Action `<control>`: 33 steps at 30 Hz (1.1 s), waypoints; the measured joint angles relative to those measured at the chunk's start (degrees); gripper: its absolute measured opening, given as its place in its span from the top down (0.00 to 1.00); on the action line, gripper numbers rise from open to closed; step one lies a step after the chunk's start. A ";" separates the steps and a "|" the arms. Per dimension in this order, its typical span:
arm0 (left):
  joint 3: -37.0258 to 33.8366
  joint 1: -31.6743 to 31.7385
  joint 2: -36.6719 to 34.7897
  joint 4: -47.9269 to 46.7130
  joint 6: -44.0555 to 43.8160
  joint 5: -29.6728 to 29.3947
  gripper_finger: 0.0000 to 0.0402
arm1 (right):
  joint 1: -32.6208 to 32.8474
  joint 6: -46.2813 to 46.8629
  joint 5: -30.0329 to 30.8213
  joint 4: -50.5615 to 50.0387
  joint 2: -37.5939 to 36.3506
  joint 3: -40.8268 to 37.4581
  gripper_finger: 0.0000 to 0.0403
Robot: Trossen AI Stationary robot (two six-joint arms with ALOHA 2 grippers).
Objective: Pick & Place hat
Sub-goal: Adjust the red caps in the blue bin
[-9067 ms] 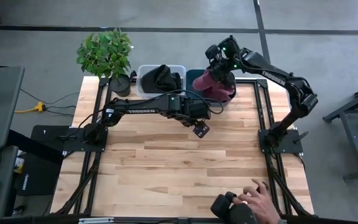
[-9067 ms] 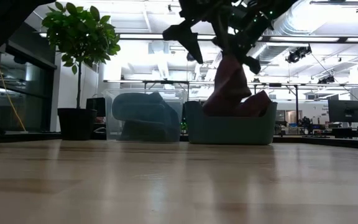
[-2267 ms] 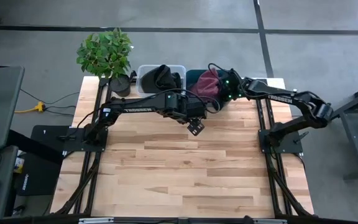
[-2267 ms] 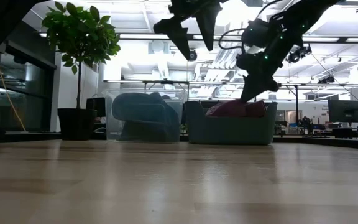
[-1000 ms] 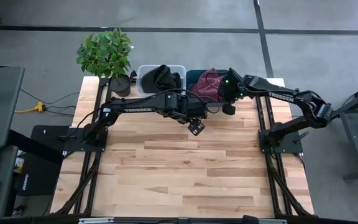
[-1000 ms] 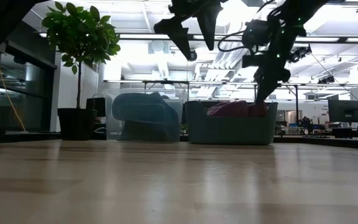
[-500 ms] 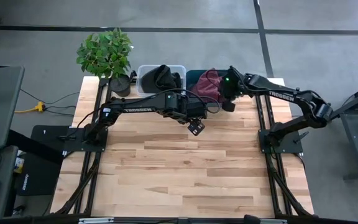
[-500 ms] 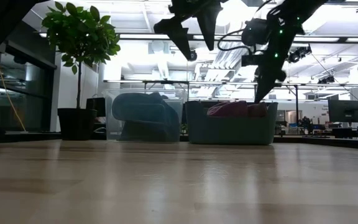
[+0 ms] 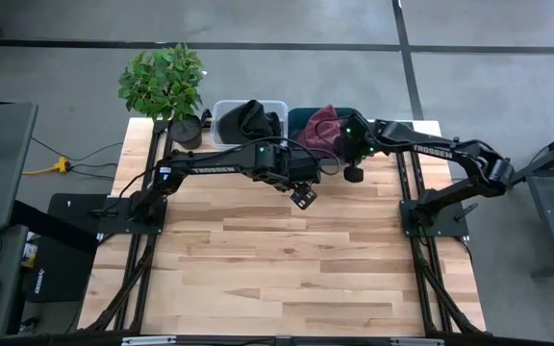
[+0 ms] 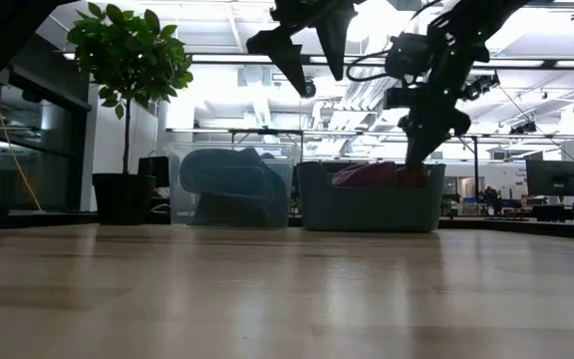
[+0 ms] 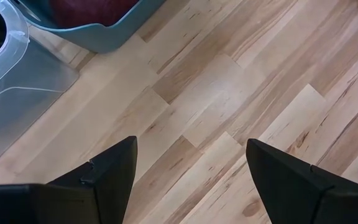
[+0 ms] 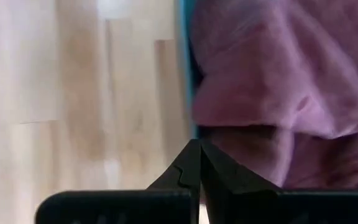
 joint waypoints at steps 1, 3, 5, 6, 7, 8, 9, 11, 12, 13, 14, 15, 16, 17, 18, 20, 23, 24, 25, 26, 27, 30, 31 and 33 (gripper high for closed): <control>0.00 0.00 0.01 0.04 0.00 0.04 0.29 | 0.13 -0.99 1.16 0.76 0.02 0.00 1.00; 0.00 0.00 0.00 0.11 0.00 0.08 0.29 | 0.34 -2.67 3.60 1.68 0.32 0.00 1.00; 0.00 0.00 -0.01 0.13 0.00 0.17 0.29 | 0.01 -3.80 4.34 1.50 0.90 0.00 1.00; 0.00 0.00 0.00 0.13 0.00 0.17 0.29 | -0.26 -4.24 4.31 1.49 1.24 0.00 1.00; 0.00 0.00 -0.01 0.11 0.00 0.17 0.29 | -0.50 -4.56 4.40 1.54 1.64 0.00 1.00; 0.00 0.00 0.01 0.13 0.00 0.18 0.29 | -0.71 -4.92 4.90 1.72 2.14 0.00 1.00; 0.00 0.00 -0.01 0.14 0.00 0.19 0.29 | -0.99 -5.47 5.78 2.03 2.74 0.00 1.00; 0.00 0.00 -0.01 0.16 0.00 0.19 0.29 | -1.29 -5.81 8.47 3.22 4.12 0.00 1.00; 0.00 0.00 0.00 0.17 0.00 0.19 0.29 | -1.43 -5.82 9.69 4.03 4.76 0.00 1.00; 0.00 0.00 0.01 0.17 0.00 0.19 0.29 | -1.46 -5.81 11.08 4.75 5.36 0.00 1.00; 0.00 0.00 0.01 0.17 0.00 0.21 0.29 | -1.47 -5.78 12.47 5.39 5.90 0.00 1.00; 0.00 0.00 0.01 0.17 0.00 0.21 0.29 | -1.46 -5.74 13.77 5.88 6.43 0.00 1.00; 0.00 0.00 0.00 0.16 0.00 0.21 0.29 | -1.46 -5.59 14.81 6.28 6.90 0.00 1.00; 0.00 0.00 0.01 0.16 0.00 0.21 0.29 | -1.46 -5.49 15.17 6.62 7.24 0.00 1.00; 0.00 0.00 0.00 0.15 0.00 0.21 0.29 | -1.46 -5.38 14.82 6.65 7.39 0.00 1.00; 0.00 0.00 0.01 0.14 -0.15 0.21 0.29 | -1.46 -5.38 13.34 5.83 7.41 0.00 1.00; 0.00 0.00 0.00 0.05 -0.37 0.24 0.29 | -1.32 -5.33 13.69 4.30 7.14 0.00 1.00; 0.00 0.00 -0.01 0.07 -0.39 0.24 0.29 | -1.26 -5.33 14.21 3.84 6.83 0.00 1.00; 0.00 0.00 0.01 0.07 -0.38 0.24 0.29 | -1.28 -5.33 14.33 3.55 6.34 0.00 1.00; 0.00 0.00 0.01 0.04 -0.39 0.24 0.29 | -1.30 -5.33 14.31 3.41 5.82 0.02 1.00; 0.00 -0.02 -0.01 0.03 -0.39 0.26 0.29 | -1.30 -5.33 14.37 3.33 5.26 0.13 1.00; 0.00 -0.01 0.00 0.02 -0.39 0.35 0.29 | -1.30 -5.23 15.48 3.28 3.22 0.98 1.00; 0.00 0.00 -0.01 0.02 -0.39 0.39 0.29 | -1.30 -4.65 16.05 3.24 2.56 1.42 1.00; 0.00 0.00 -0.01 -0.02 -0.37 0.39 0.29 | -1.30 -3.01 15.79 3.17 1.44 2.13 1.00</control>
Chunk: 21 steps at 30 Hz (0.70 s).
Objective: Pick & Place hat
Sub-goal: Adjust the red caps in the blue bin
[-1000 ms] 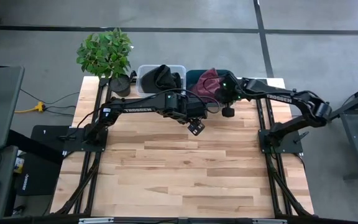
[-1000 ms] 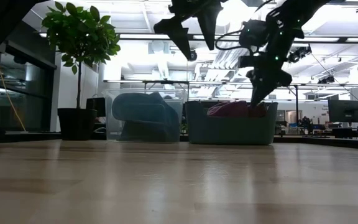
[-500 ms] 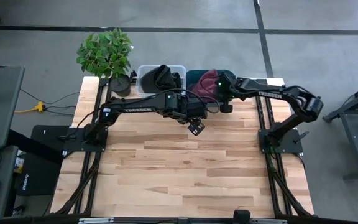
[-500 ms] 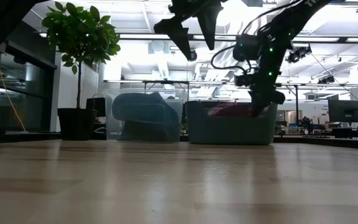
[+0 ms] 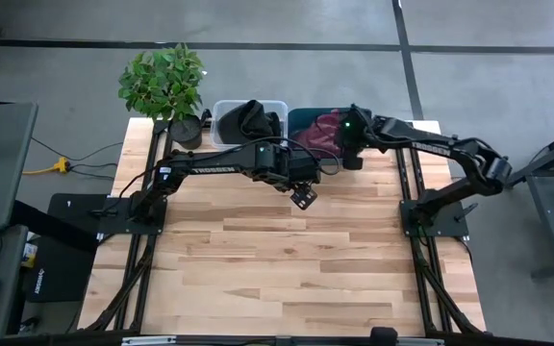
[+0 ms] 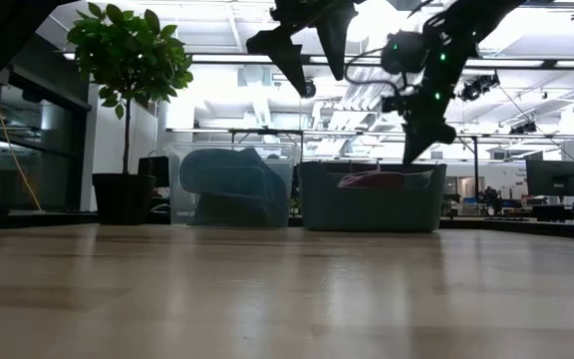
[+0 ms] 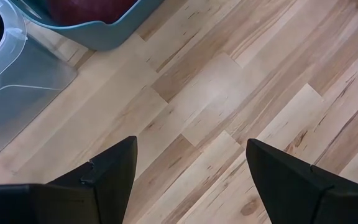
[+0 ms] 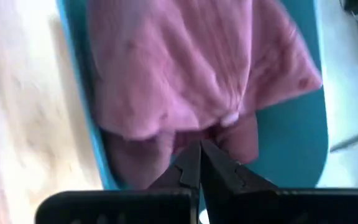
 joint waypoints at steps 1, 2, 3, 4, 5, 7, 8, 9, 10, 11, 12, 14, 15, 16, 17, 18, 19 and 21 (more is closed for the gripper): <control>0.00 0.00 0.02 0.02 0.00 0.00 0.29 | 0.00 0.59 -1.52 0.07 -0.58 0.32 1.00; 0.00 0.00 0.02 0.02 0.00 0.00 0.29 | -0.02 0.95 -3.54 0.26 -1.00 0.63 1.00; 0.00 -0.01 0.00 0.04 -0.01 0.00 0.29 | -0.02 1.19 -5.89 0.97 -1.39 0.79 1.00; 0.00 0.00 0.00 0.04 -0.02 0.00 0.29 | 0.00 1.41 -8.15 1.89 -1.46 0.81 1.00; 0.00 0.00 0.00 0.02 -0.02 0.00 0.29 | 0.00 1.75 -9.92 2.61 -1.43 0.76 1.00; 0.00 0.00 0.00 -0.03 -0.02 0.00 0.29 | -0.03 2.55 -12.90 3.16 -0.35 0.71 1.00; 0.00 0.00 0.01 -0.11 -0.02 -0.02 0.29 | -0.21 3.10 -14.27 3.43 0.34 0.67 1.00; 0.00 0.00 0.00 -0.21 0.00 -0.02 0.29 | -0.40 3.58 -15.52 3.68 1.01 0.61 1.00; 0.00 0.00 0.01 -0.35 -0.02 -0.02 0.29 | -0.42 3.82 -16.30 3.97 1.70 0.58 1.00; 0.00 0.00 0.00 -0.57 0.00 -0.02 0.29 | -0.46 4.21 -16.65 4.56 2.27 0.58 1.00; 0.00 0.00 0.01 -0.87 0.00 -0.04 0.29 | -0.46 4.77 -16.19 5.27 2.82 0.58 1.00; 0.00 0.00 0.00 -1.72 0.00 -0.15 0.29 | -0.82 6.03 -15.13 5.82 3.96 0.58 1.00; 0.00 0.00 0.02 -2.39 0.00 -0.46 0.29 | -1.12 6.49 -15.45 5.67 4.49 0.58 1.00; 0.00 0.01 0.01 -3.18 -0.02 -0.84 0.29 | -1.50 6.81 -16.03 5.52 4.93 0.58 1.00; 0.00 0.00 0.02 -3.73 -0.02 -1.17 0.29 | -2.00 7.13 -16.80 5.17 5.14 0.58 1.00; 0.00 0.02 0.00 -4.26 -0.02 -1.43 0.29 | -2.35 7.48 -17.56 4.91 5.34 0.58 1.00; 0.00 0.02 0.01 -4.79 -0.02 -1.56 0.29 | -2.54 7.92 -18.19 5.01 5.37 0.58 1.00; 0.00 0.02 0.02 -5.42 0.00 -1.70 0.29 | -2.84 8.94 -18.36 5.18 5.11 0.60 1.00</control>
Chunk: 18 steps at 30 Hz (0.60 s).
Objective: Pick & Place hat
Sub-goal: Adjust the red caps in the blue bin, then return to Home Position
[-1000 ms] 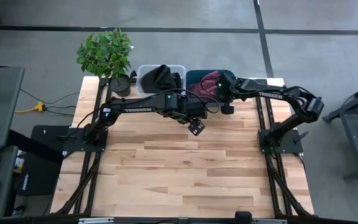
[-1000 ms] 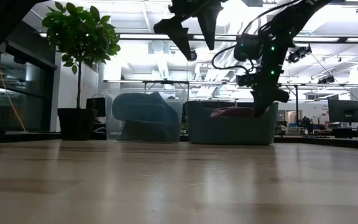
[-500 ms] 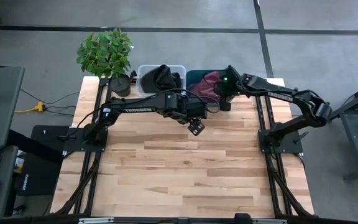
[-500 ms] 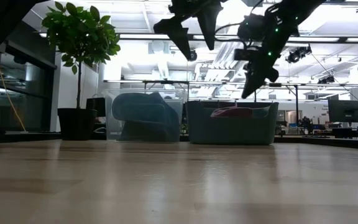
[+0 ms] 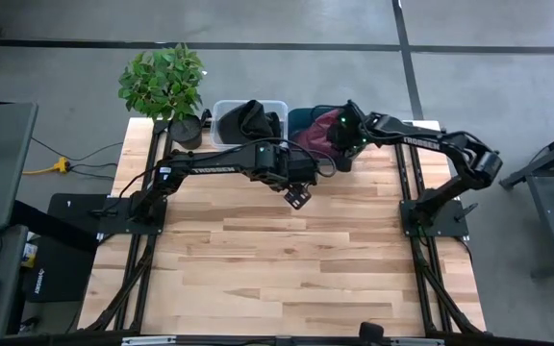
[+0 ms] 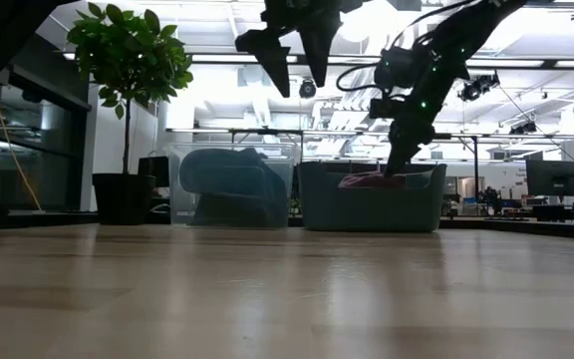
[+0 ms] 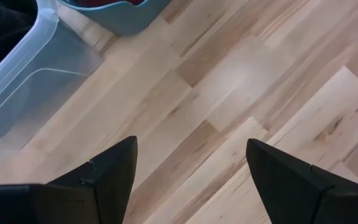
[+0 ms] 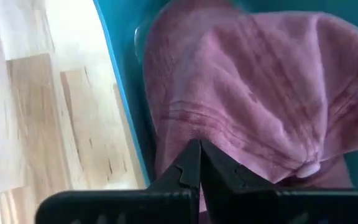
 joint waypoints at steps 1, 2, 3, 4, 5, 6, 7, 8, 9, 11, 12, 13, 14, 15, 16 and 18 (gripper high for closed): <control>0.00 0.00 0.00 -0.05 0.03 -0.02 0.29 | 0.02 0.32 0.02 -0.04 -0.47 0.18 1.00; 0.00 -0.02 0.00 -0.05 0.26 -0.02 0.29 | 0.03 0.56 0.12 0.04 -1.21 0.57 1.00; 0.00 -0.02 -0.01 -0.10 0.43 -0.02 0.29 | 0.04 0.80 0.12 0.30 -2.23 1.01 1.00; 0.00 -0.02 -0.01 -0.19 0.48 -0.02 0.29 | 0.08 1.02 0.10 0.47 -3.27 1.49 1.00; 0.00 -0.01 -0.02 -0.44 0.51 -0.02 0.29 | 0.06 1.37 -0.01 0.47 -4.33 1.97 1.00; 0.00 0.00 -0.02 -0.82 0.59 -0.04 0.29 | 0.06 1.75 -0.11 0.35 -5.45 2.33 1.00; 0.00 0.00 -0.02 -1.37 0.62 -0.22 0.29 | 0.04 2.16 -0.31 0.00 -6.54 2.54 1.00; 0.00 0.00 -0.09 -2.05 0.63 -0.52 0.29 | 0.04 2.60 -0.41 -0.30 -7.78 2.60 1.00; -0.01 0.00 -0.44 -2.72 0.64 -0.79 0.29 | 0.04 3.24 -0.62 -0.56 -9.09 2.75 1.00; 0.01 0.00 -1.32 -3.77 0.63 -1.09 0.29 | 0.04 4.80 -1.49 -1.14 -12.00 2.90 1.00; 0.11 0.00 -1.88 -3.85 0.61 -1.45 0.29 | 0.04 5.65 -1.95 -1.90 -13.42 2.91 1.00; 0.10 0.00 -2.57 -4.22 0.59 -1.84 0.29 | 0.04 6.59 -2.48 -2.76 -14.81 2.91 1.00; 0.03 0.00 -3.27 -4.86 0.57 -2.18 0.29 | 0.08 7.20 -3.03 -3.55 -16.12 2.91 1.00; -0.04 0.00 -4.07 -4.89 0.51 -2.35 0.29 | 0.26 7.73 -3.24 -4.42 -17.47 2.90 1.00; 0.08 0.00 -4.80 -4.52 0.42 -2.44 0.29 | 0.46 8.11 -3.33 -5.32 -18.86 2.89 1.00; 0.07 0.00 -6.54 -5.12 -0.09 -2.99 0.29 | 0.84 8.30 -3.21 -6.95 -21.72 2.89 1.00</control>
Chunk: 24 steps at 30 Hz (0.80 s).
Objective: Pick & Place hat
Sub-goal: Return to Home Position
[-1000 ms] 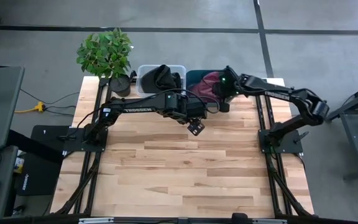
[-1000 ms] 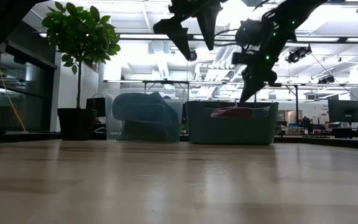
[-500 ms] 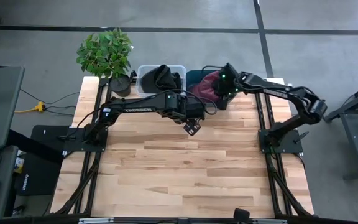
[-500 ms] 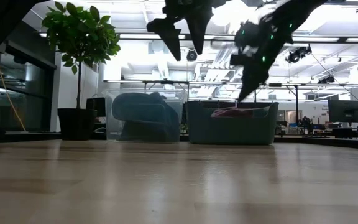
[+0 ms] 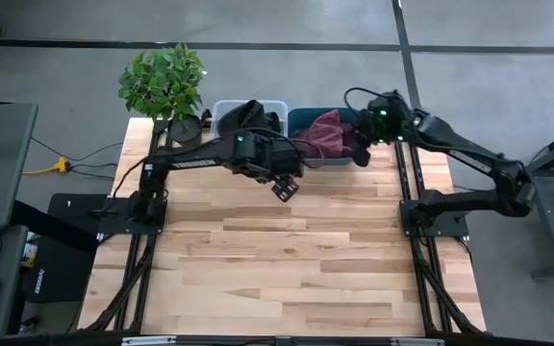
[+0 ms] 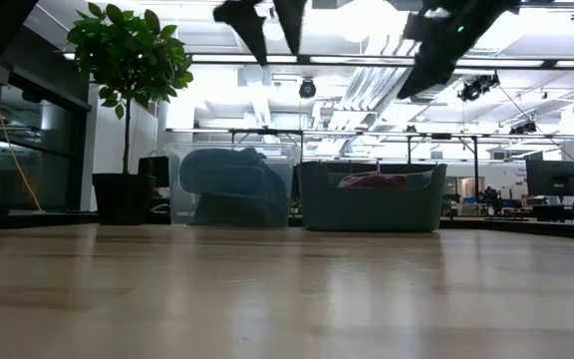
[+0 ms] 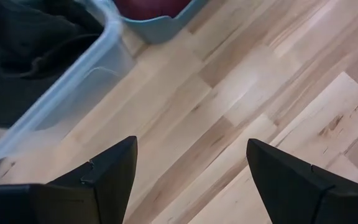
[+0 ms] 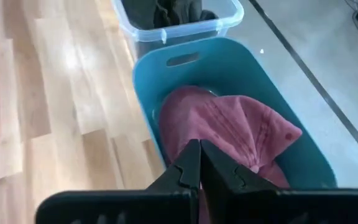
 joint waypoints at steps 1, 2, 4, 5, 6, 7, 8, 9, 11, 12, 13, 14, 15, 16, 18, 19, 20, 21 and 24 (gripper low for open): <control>-0.09 0.00 -1.07 -0.62 -0.24 -0.11 0.29 | 0.12 0.01 0.02 -0.89 -1.32 0.00 1.00; -0.10 0.00 -2.10 -0.81 -0.34 -0.10 0.29 | 0.12 0.02 0.00 -1.89 -2.57 0.00 1.00; 0.07 0.00 -4.06 -0.19 -0.79 0.13 0.29 | 0.12 0.02 -0.02 -3.84 -5.07 0.00 1.00; 0.00 0.00 -5.15 -0.19 -0.93 0.65 0.29 | 0.12 0.16 -0.01 -4.84 -6.30 0.00 1.00; -0.12 0.00 -6.27 -0.26 -1.00 1.13 0.29 | 0.12 0.55 0.00 -5.95 -7.47 0.00 1.00; -0.13 -0.02 -7.19 0.28 -1.00 1.37 0.29 | 0.12 1.02 -0.03 -7.07 -8.56 0.00 1.00; 0.02 -0.02 -7.91 1.65 -0.99 1.90 0.29 | 0.12 1.29 -0.12 -8.16 -9.48 0.00 1.00; 0.07 -0.02 -8.81 2.89 -0.99 2.88 0.29 | 0.12 1.43 -0.13 -9.31 -10.43 0.00 1.00; -0.19 -0.02 -10.71 3.38 -0.86 4.31 0.29 | 0.12 1.71 -0.23 -11.17 -12.06 -0.02 1.00; -0.15 -0.02 -11.21 4.35 -0.64 4.44 0.29 | 0.12 2.02 -0.50 -11.99 -12.86 -0.02 1.00; 0.09 -0.02 -11.49 5.99 -0.33 4.65 0.29 | 0.12 2.13 -0.80 -12.85 -13.51 -0.02 1.00; 0.07 -0.02 -11.90 6.63 -0.26 5.04 0.29 | 0.12 2.14 -0.95 -13.70 -14.13 -0.02 1.00; -0.38 -0.02 -12.51 6.02 -0.26 5.35 0.29 | 0.12 2.14 -1.14 -14.62 -14.77 -0.02 1.00; -1.04 -0.02 -13.05 5.58 -0.28 5.66 0.29 | 0.12 2.16 -1.24 -15.70 -15.37 -0.02 1.00; -3.00 -0.02 -13.88 8.67 -0.37 5.87 0.29 | 0.12 2.16 -1.25 -17.69 -16.64 -0.02 1.00; -4.56 -0.01 -14.89 9.62 -0.80 6.34 0.29 | 0.12 2.16 -1.26 -18.70 -17.27 -0.02 1.00; -6.50 0.00 -16.34 9.39 -1.39 7.04 0.29 | 0.12 2.16 -1.37 -19.70 -17.89 -0.02 1.00; -8.48 -0.02 -17.65 9.60 -1.99 7.29 0.29 | 0.12 2.16 -1.50 -20.64 -18.51 -0.02 1.00; -16.48 -0.15 -22.56 16.52 -4.20 7.58 0.29 | 0.10 2.15 -1.83 -23.12 -20.49 -0.04 1.00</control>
